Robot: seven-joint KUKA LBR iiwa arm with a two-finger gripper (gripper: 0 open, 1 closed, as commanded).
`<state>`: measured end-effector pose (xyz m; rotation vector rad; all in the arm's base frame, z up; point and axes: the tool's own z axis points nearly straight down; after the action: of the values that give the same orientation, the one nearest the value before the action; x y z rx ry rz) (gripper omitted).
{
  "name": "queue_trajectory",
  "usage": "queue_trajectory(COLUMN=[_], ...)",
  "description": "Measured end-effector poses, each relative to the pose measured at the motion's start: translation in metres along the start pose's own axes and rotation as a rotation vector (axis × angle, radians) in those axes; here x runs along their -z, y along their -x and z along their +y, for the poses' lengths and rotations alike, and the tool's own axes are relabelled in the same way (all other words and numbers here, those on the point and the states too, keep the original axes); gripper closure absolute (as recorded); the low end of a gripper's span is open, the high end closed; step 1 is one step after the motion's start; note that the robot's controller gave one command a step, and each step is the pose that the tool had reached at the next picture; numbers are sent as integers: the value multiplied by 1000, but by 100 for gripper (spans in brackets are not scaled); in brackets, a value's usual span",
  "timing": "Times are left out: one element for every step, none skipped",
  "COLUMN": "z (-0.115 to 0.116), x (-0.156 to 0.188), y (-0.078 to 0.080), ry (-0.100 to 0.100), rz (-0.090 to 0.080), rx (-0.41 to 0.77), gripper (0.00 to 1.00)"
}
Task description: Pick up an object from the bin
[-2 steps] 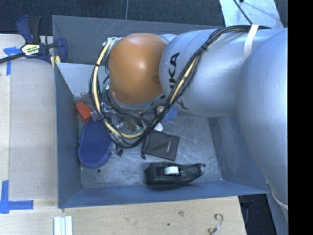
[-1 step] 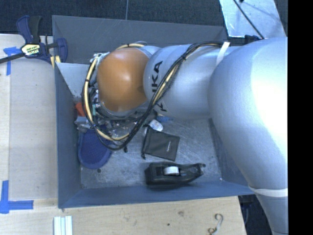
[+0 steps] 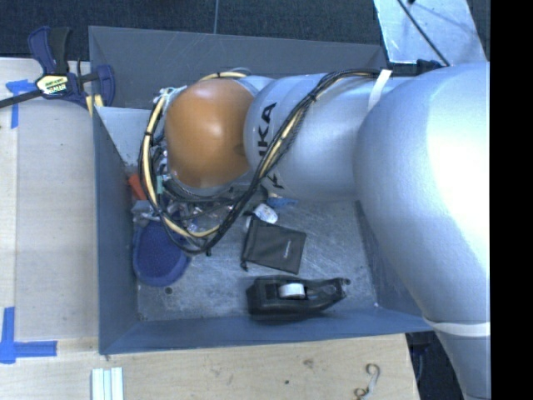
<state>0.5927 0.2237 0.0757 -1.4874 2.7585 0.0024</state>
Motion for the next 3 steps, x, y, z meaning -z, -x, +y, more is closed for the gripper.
queue_trajectory(z=[-4, 1, 60], x=[129, 41, 79], y=[6, -46, -48], ry=[-3, 10, 3], rz=[-1, 12, 4], rx=[346, 362, 159], gripper=[100, 100, 100])
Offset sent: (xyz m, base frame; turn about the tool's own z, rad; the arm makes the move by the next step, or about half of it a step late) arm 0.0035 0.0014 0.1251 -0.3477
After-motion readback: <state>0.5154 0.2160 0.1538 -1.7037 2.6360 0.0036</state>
